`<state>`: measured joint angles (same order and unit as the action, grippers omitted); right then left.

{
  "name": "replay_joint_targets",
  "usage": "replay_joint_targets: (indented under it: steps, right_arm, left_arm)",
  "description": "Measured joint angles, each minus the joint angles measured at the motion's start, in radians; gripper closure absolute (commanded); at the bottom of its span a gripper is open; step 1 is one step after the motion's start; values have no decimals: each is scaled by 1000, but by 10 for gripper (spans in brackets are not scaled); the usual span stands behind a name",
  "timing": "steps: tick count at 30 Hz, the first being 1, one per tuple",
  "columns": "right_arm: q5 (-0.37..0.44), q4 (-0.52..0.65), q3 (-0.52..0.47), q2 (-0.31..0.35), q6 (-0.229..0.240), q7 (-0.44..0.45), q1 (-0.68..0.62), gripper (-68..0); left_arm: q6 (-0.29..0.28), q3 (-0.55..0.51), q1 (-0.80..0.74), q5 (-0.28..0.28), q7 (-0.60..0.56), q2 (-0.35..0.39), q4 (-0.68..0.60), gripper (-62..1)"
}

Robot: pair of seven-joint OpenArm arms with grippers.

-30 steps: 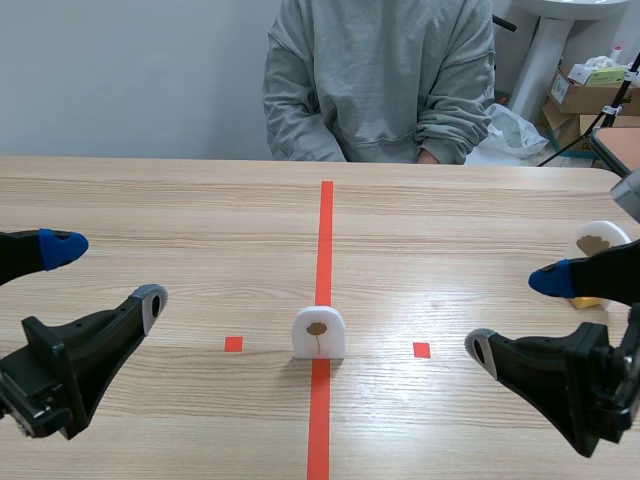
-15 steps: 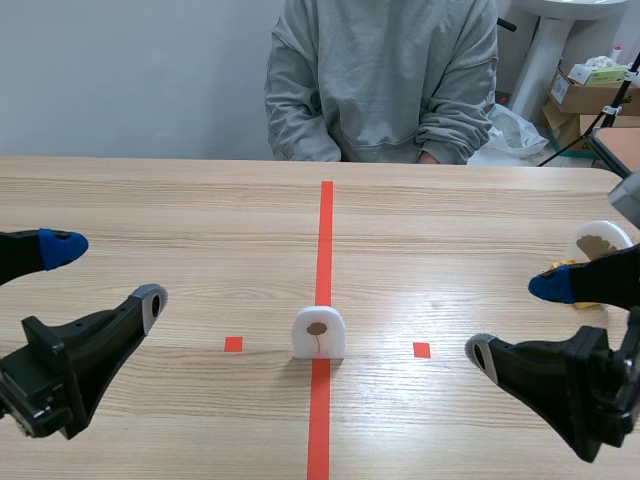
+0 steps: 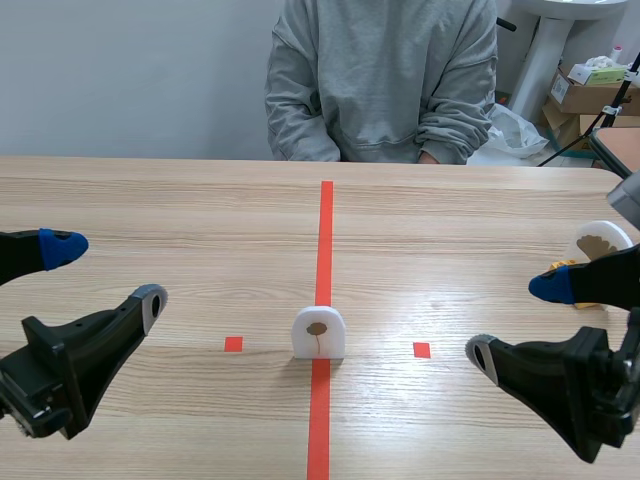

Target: Do the leaf sorting experiment

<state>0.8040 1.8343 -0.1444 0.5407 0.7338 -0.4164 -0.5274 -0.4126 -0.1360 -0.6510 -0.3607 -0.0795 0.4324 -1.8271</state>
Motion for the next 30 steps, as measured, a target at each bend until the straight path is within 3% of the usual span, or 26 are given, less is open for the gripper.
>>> replay_joint_targets:
  steps: [7, 12, 17, 23, 30]
  right_arm:
    - [-5, 0, 0, 0, 0, -13, 0, -679]
    - [-89, 0, 0, 0, 0, -15, 0, -679]
    - [-98, 0, 1, 0, 0, -15, 5, -679]
    - [-160, -1, 2, 5, 0, -16, 79, -679]
    - [-160, -59, 38, 26, 0, -15, 203, -679]
  left_arm:
    - [0, 0, 0, 0, 0, 0, 0, -572]
    - [0, 0, 0, 0, 0, 0, 0, -572]
    - [0, 0, 0, 0, 0, 0, 0, -572]
    - [0, 0, 0, 0, 0, 0, 0, -572]
    - [0, 0, 0, 0, 0, 0, 0, -572]
